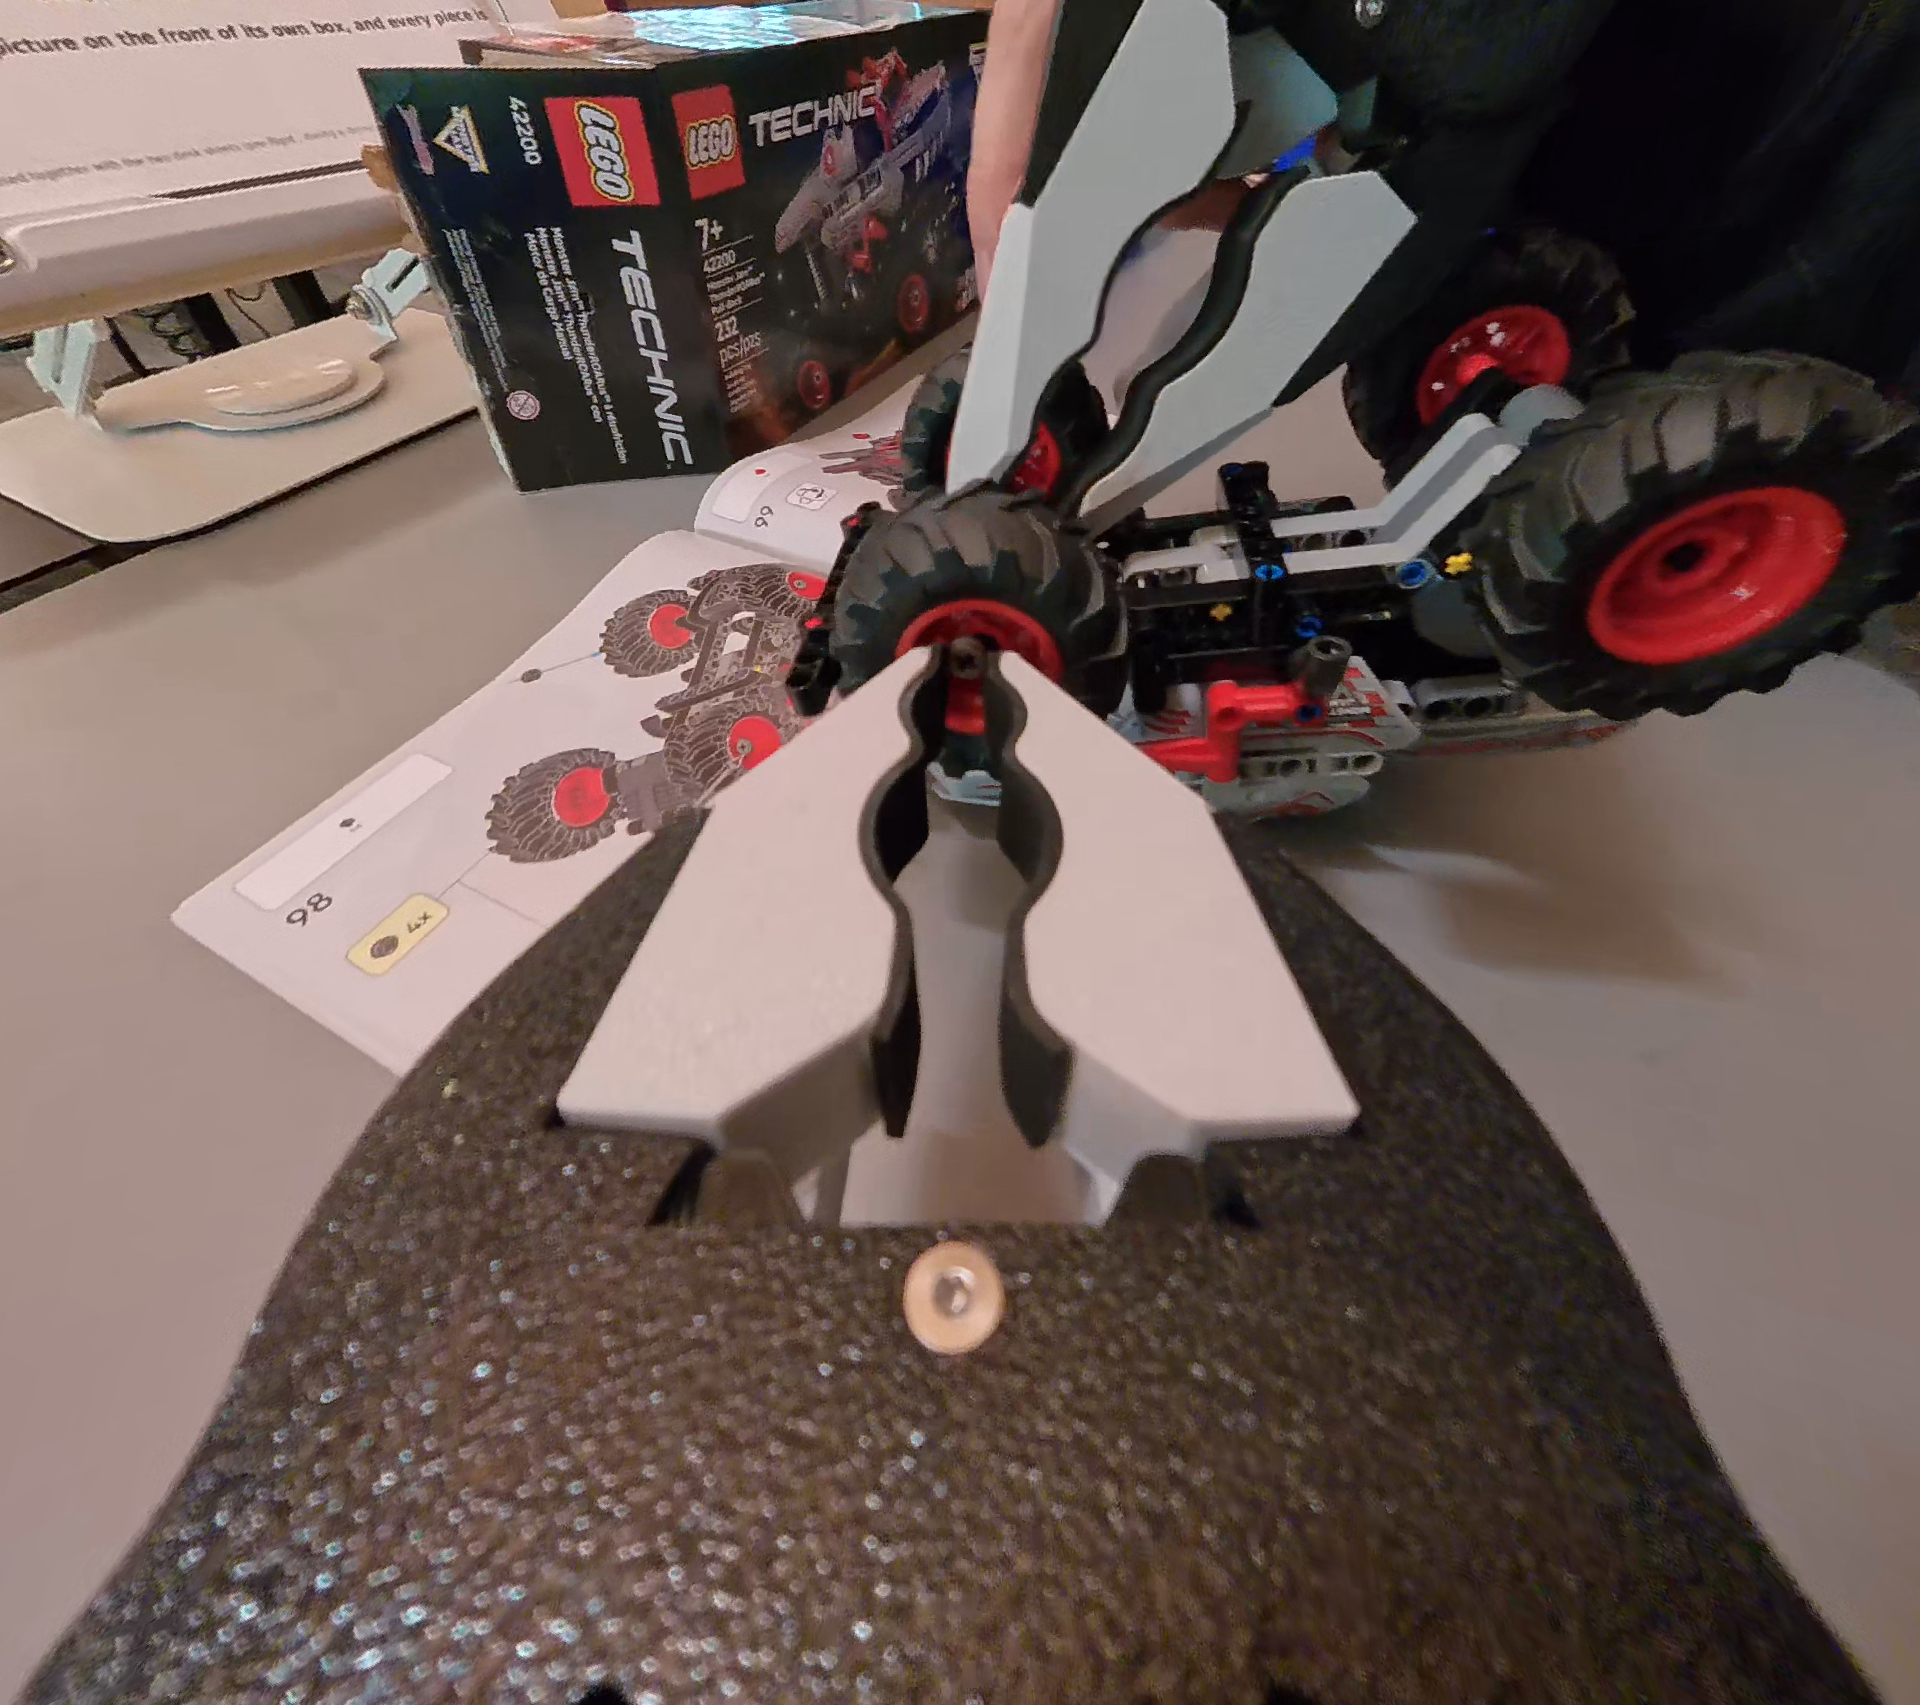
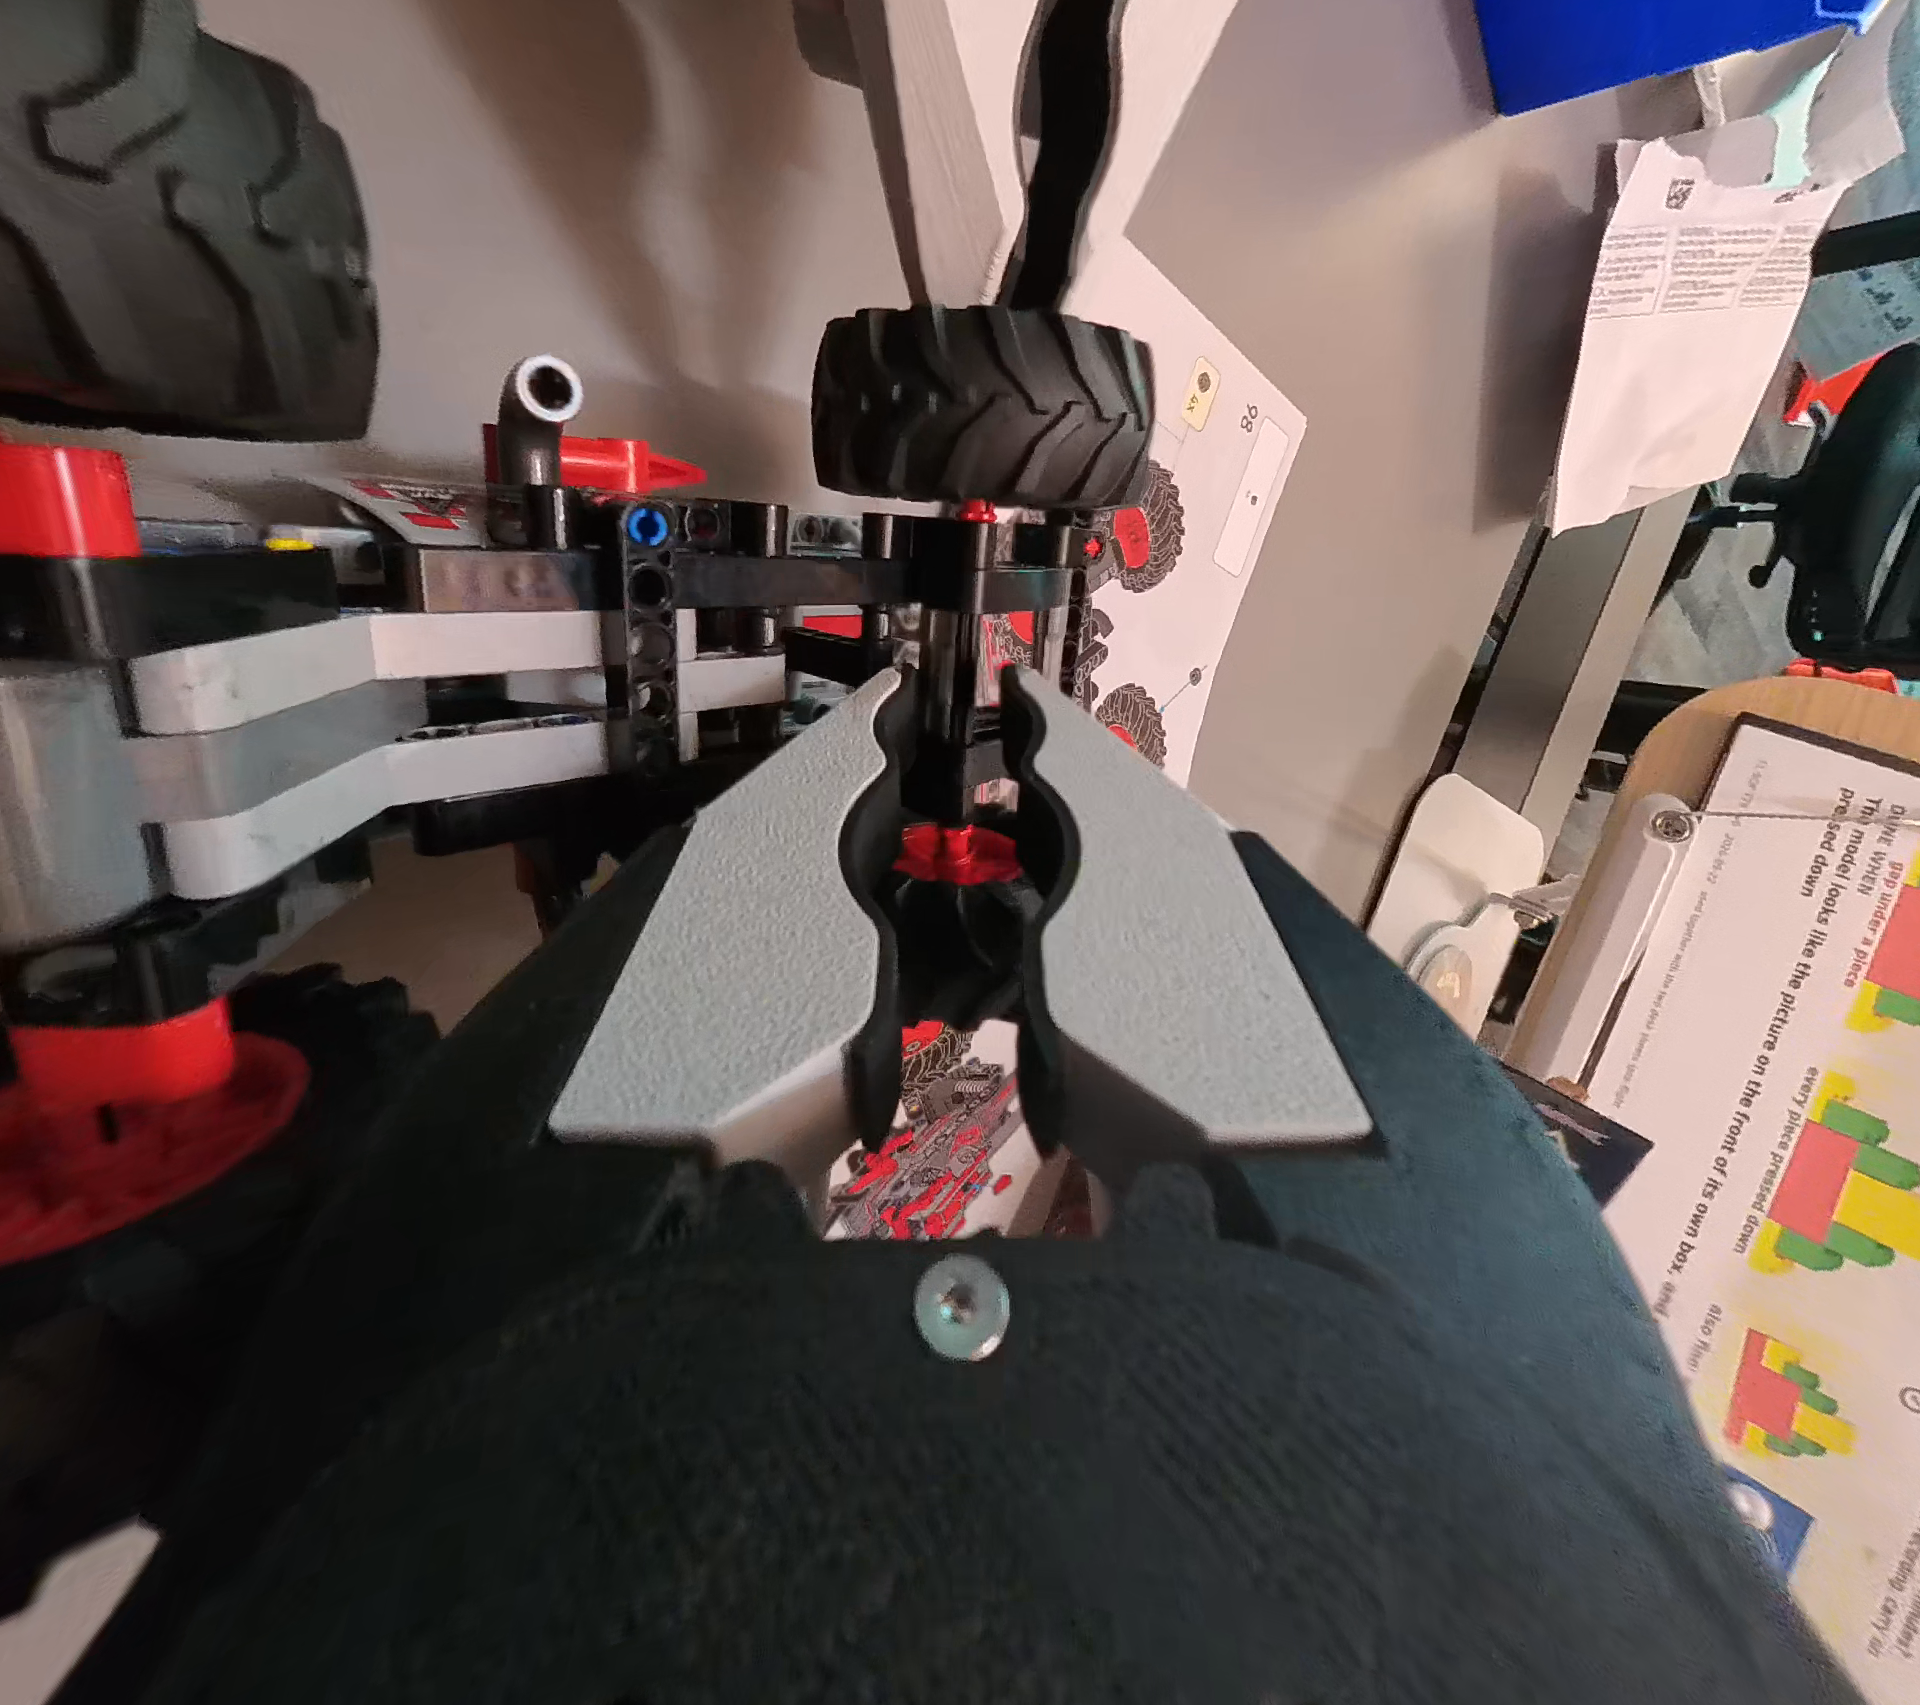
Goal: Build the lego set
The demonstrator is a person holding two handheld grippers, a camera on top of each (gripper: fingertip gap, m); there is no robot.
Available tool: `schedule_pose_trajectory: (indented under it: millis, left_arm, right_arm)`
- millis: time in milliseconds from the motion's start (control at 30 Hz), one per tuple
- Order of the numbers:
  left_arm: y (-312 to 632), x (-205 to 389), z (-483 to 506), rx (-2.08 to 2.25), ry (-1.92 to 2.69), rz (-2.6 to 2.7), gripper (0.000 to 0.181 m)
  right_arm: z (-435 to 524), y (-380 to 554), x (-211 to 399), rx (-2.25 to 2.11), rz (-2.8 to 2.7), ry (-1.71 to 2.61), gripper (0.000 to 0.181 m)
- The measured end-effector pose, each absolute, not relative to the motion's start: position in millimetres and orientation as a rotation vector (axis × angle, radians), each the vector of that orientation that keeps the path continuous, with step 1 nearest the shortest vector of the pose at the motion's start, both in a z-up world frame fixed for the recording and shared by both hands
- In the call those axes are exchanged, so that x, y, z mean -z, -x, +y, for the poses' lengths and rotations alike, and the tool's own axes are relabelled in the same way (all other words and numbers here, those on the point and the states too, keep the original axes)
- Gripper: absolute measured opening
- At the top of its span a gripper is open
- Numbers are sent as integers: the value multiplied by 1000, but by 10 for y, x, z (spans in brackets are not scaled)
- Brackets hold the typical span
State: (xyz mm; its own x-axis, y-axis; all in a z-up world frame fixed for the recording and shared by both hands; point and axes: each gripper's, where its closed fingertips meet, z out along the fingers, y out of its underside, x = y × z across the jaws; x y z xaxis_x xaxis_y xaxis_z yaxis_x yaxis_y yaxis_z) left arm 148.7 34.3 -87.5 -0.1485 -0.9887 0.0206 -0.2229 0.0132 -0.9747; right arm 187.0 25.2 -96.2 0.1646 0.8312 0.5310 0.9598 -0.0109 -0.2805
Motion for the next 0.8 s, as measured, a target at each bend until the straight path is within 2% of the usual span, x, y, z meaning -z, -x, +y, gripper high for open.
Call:
schedule_pose_trajectory:
  millis: [100, 800]
  left_arm:
    - [-1494, 881, 336, 1190, 1294, 1494, 3]
    - [-1362, 875, 378, 1141, 1293, 1492, 4]
  right_arm:
    - [244, -1873, 983, 255, -1695, 1887, 9]
    - [230, -1892, 959, 302, -1564, 1843, 9]
